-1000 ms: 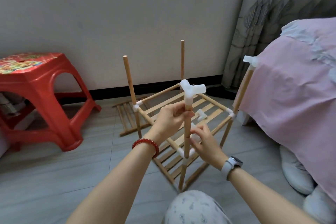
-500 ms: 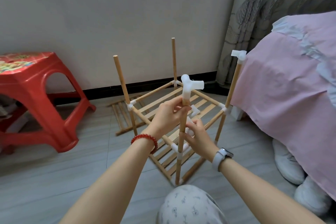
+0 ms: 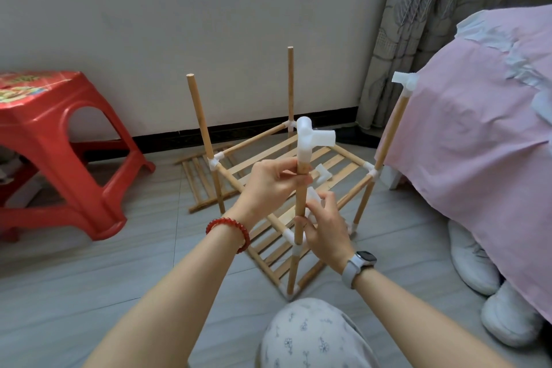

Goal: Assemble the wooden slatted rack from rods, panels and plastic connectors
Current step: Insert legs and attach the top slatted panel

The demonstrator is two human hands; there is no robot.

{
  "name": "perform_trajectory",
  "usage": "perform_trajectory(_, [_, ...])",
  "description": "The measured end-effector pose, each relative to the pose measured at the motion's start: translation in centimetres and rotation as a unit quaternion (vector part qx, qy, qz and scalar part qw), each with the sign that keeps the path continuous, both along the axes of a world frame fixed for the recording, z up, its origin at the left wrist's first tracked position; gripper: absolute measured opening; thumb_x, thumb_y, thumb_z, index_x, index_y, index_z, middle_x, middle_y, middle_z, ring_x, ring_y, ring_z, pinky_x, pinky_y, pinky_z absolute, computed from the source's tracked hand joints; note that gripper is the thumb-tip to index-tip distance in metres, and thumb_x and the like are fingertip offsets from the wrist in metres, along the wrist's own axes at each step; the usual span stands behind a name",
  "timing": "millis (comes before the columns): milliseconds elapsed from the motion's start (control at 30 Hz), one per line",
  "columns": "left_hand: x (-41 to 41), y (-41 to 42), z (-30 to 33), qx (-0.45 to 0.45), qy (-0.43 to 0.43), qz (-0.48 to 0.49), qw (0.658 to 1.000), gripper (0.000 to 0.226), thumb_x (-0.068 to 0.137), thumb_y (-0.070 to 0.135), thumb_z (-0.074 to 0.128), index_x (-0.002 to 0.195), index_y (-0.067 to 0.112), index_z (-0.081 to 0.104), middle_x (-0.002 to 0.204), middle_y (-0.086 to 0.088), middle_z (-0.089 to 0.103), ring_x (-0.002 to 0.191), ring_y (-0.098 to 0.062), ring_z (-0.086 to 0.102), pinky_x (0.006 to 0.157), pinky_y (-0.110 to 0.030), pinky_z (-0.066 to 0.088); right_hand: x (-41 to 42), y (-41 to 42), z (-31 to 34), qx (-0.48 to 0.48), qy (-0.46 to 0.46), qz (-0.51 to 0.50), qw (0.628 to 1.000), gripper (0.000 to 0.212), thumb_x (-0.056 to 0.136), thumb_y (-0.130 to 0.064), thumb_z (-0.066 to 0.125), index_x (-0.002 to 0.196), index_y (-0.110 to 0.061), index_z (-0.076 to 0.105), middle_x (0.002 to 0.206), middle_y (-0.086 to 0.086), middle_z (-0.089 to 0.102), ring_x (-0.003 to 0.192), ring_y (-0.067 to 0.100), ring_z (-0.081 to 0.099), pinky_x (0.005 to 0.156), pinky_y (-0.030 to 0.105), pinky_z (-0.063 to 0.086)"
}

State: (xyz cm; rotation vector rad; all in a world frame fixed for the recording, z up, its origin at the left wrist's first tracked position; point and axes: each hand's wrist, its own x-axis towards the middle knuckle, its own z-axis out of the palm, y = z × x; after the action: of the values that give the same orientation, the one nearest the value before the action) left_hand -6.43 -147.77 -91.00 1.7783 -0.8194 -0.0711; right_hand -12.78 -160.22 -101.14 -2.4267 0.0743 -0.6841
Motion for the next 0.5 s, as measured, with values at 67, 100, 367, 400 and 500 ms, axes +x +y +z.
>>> perform_trajectory(67, [0.3, 0.3, 0.2, 0.007, 0.010, -0.005, 1.000, 0.009, 0.083, 0.010, 0.069, 0.090, 0.015, 0.071, 0.081, 0.005, 0.070, 0.077, -0.003, 0.065, 0.072, -0.018, 0.051, 0.2, 0.2, 0.2, 0.000, 0.015, -0.005, 1.000, 0.016, 0.087, -0.017, 0.063, 0.100, -0.009, 0.060, 0.113, 0.011, 0.042, 0.087, 0.019, 0.046, 0.070, 0.030, 0.046])
perform_trajectory(100, [0.3, 0.4, 0.3, 0.013, 0.013, -0.006, 1.000, 0.008, 0.084, 0.012, 0.068, 0.091, 0.015, 0.071, 0.081, 0.007, 0.069, 0.077, -0.002, 0.065, 0.073, -0.018, 0.051, 0.2, 0.3, 0.3, 0.002, 0.023, -0.004, 1.000, 0.017, 0.088, -0.019, 0.061, 0.102, -0.009, 0.060, 0.115, 0.011, 0.041, 0.088, 0.019, 0.047, 0.072, 0.031, 0.048])
perform_trajectory(367, [-0.2, 1.6, -2.0, 0.108, -0.016, 0.011, 0.994, 0.039, 0.089, 0.025, 0.061, 0.126, 0.022, 0.053, 0.121, 0.009, 0.057, 0.111, -0.002, 0.052, 0.088, -0.013, 0.041, -0.6, -0.7, 0.7, 0.021, 0.040, 0.018, 0.999, 0.019, 0.091, -0.023, 0.056, 0.107, -0.013, 0.057, 0.117, 0.004, 0.035, 0.091, 0.019, 0.050, 0.076, 0.031, 0.049])
perform_trajectory(400, [0.0, 2.0, -2.4, 0.116, -0.007, 0.026, 0.993, 0.040, 0.089, 0.026, 0.061, 0.128, 0.021, 0.051, 0.121, 0.007, 0.057, 0.108, -0.003, 0.052, 0.086, -0.013, 0.041, -0.7, -1.1, 0.7, 0.026, 0.041, 0.015, 0.999, 0.016, 0.090, -0.021, 0.057, 0.105, -0.014, 0.056, 0.117, 0.002, 0.034, 0.090, 0.017, 0.049, 0.075, 0.027, 0.048])
perform_trajectory(500, [0.4, 2.7, -3.2, 0.110, 0.044, 0.055, 0.991, 0.035, 0.091, 0.023, 0.058, 0.125, 0.018, 0.053, 0.117, 0.000, 0.060, 0.101, -0.006, 0.058, 0.079, -0.014, 0.049, -1.2, -3.0, 0.8, 0.021, 0.036, -0.018, 0.999, 0.015, 0.090, -0.018, 0.057, 0.105, -0.016, 0.055, 0.116, -0.002, 0.032, 0.079, 0.003, 0.045, 0.070, 0.019, 0.042])
